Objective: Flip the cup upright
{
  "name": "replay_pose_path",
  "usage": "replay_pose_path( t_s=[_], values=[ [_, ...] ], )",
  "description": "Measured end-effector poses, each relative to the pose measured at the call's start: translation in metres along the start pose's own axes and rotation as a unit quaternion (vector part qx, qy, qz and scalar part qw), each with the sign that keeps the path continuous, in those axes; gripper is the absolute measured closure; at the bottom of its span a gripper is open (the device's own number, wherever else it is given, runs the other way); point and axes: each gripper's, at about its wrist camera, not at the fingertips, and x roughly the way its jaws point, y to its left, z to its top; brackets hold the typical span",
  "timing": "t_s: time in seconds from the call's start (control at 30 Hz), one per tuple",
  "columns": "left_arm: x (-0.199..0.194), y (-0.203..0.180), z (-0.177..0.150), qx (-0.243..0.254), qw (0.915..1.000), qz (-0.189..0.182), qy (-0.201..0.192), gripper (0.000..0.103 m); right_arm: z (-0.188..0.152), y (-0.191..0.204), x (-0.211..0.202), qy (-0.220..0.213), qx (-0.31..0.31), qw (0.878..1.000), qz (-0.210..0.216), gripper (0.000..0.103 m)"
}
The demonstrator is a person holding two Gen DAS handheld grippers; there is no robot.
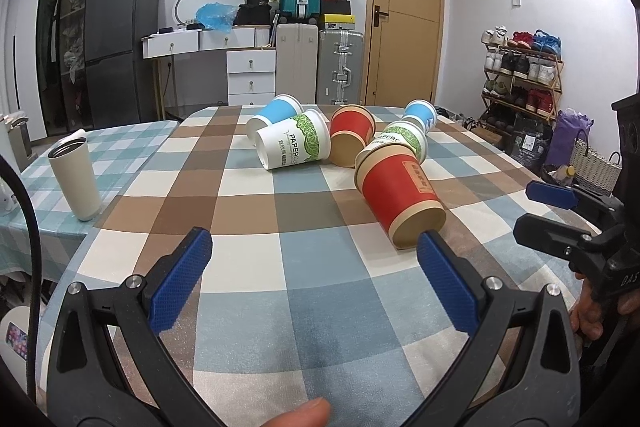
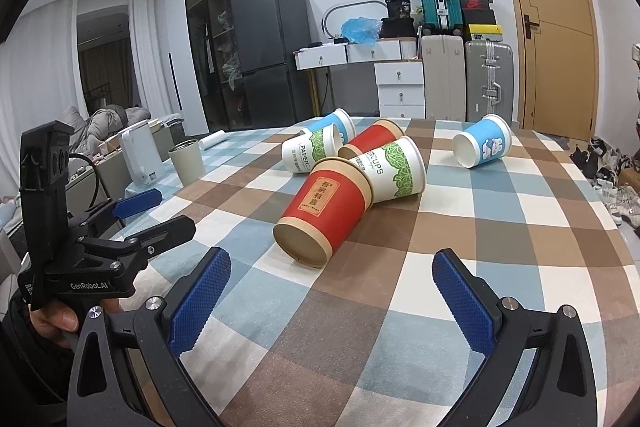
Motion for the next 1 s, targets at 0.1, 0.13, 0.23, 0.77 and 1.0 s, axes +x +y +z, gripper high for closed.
replay_pose_path(
  t_s=[0.1,0.13,0.23,0.77,1.0],
  values=[
    [0.002,-0.005,0.002,0.002,1.0000,0.003,0.007,0.001,0.000,-0.002,-0.001,-0.002,0.006,1.000,0.001,0.000],
    [0.002,-0.006,0.002,0.002,0.9999,0.006,0.010,0.001,0.000,-0.003,-0.001,0.000,0.008,1.000,0.002,0.000],
    [0.006,-0.008,0.006,0.002,0.9998,0.005,0.018,0.001,0.002,-0.008,0.000,0.003,0.021,1.000,0.001,0.000],
    [0.060,-0.035,0.027,-0.022,0.9964,-0.020,0.080,0.001,0.004,-0.035,-0.002,0.005,0.056,0.997,-0.057,0.000],
    [0.097,-0.050,0.036,-0.037,0.9905,-0.031,0.129,0.001,0.004,-0.048,-0.004,0.003,0.076,0.994,-0.072,0.000]
  ],
)
